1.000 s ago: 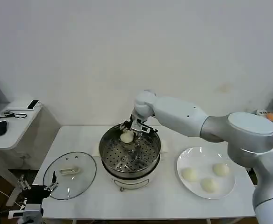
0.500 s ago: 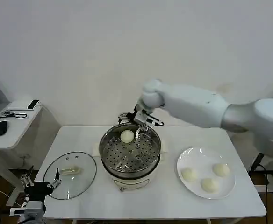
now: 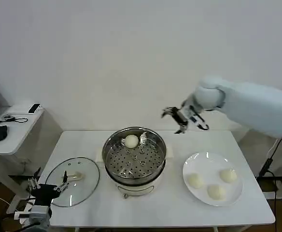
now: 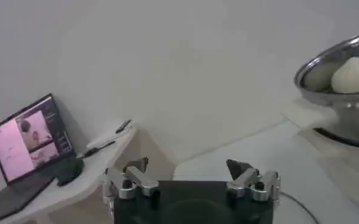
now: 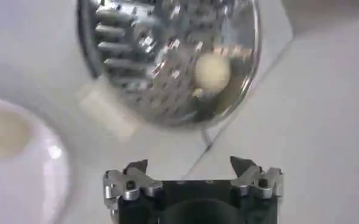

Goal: Take steamed baozi put them in steamer then cover it.

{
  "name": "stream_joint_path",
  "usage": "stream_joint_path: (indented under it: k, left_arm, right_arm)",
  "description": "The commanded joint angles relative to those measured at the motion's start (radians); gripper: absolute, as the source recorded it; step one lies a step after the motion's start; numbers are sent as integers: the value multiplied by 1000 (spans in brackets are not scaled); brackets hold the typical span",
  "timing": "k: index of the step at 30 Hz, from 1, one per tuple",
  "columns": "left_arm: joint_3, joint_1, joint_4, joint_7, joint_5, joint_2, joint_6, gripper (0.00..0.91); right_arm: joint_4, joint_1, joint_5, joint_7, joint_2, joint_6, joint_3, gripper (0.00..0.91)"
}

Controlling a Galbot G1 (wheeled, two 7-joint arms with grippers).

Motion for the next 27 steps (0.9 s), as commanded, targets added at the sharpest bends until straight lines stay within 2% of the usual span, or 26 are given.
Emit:
stream_joint_path:
  k: [1,12,27]
  left_arm:
    - [12,-1,2,1,-1,5,1,907]
    - [13,-9,22,4,6,0,5,907]
    - [16,-15,52,7,24,-6,13,907]
  right_arm:
    - [123,-28,37,2,-228,-160,-37,907]
    - [155,-227,42,-14,-257,-209,-11,907]
    - [22,-507,-34,-38,-155,-209,187,907]
